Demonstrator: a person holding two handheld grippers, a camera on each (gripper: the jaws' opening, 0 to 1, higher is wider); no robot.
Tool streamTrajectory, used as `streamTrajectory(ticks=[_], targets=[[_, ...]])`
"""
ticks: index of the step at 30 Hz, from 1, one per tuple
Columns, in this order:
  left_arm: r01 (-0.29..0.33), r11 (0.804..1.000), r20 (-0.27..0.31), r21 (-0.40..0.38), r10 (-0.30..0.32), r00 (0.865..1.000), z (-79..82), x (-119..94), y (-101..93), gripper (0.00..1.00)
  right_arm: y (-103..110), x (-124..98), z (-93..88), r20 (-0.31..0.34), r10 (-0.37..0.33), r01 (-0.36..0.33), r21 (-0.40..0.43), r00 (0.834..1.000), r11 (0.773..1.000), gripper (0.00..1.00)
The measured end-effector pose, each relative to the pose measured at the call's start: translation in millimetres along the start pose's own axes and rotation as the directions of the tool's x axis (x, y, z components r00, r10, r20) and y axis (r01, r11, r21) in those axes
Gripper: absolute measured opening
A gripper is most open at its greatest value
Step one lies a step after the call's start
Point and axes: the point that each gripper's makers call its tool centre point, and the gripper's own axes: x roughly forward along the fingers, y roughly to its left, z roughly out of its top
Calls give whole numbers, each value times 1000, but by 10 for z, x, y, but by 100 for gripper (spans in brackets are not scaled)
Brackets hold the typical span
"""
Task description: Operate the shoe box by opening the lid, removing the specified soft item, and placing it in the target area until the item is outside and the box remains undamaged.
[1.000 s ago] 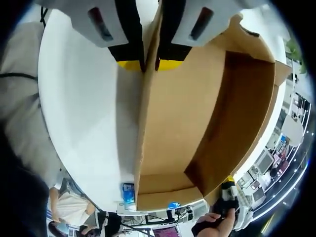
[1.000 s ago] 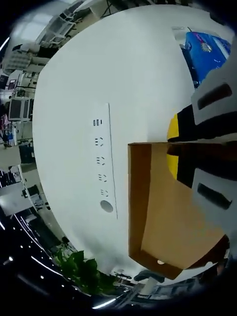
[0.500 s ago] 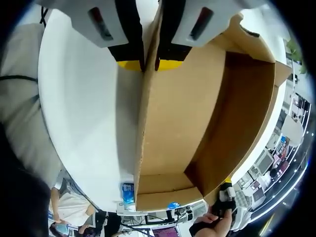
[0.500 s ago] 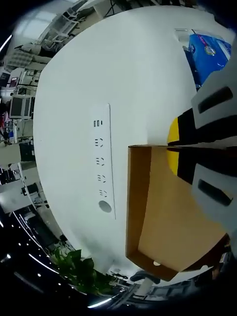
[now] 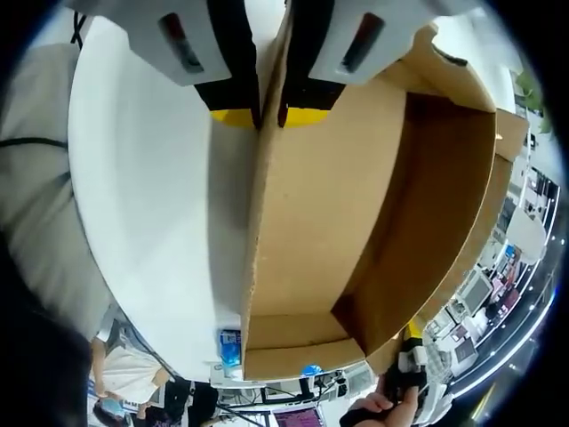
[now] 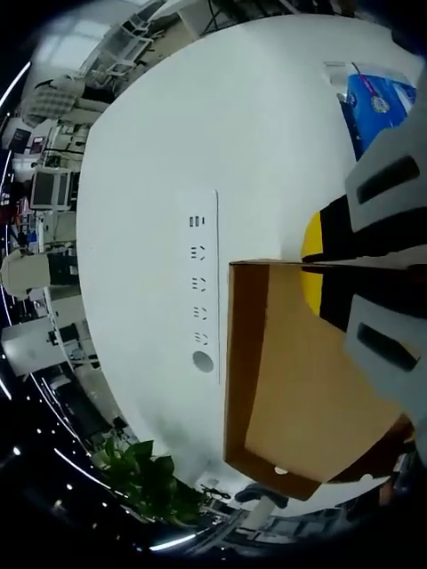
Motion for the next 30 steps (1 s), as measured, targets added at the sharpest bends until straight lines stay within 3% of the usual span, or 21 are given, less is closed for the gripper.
streamTrajectory(ticks=[9,11,15,30], targets=[[-3,1000,4,5,3,1000,-3,-1,0,8,12,-161,114,51,12,-11,-23,999,1000,0],[-3,1000,3,3,3,1000,-5,1,0,8,-58,-62,240,68,22,-20,-40,997,999,0],[-3,1000,5,8,3,1000,-6,2,-1,8,-132,7,329,73,24,-19,-57,997,998,0],[-7,1000,6,5,7,1000,0,4,-1,8,-196,40,461,140,29,-20,-68,990,997,0]])
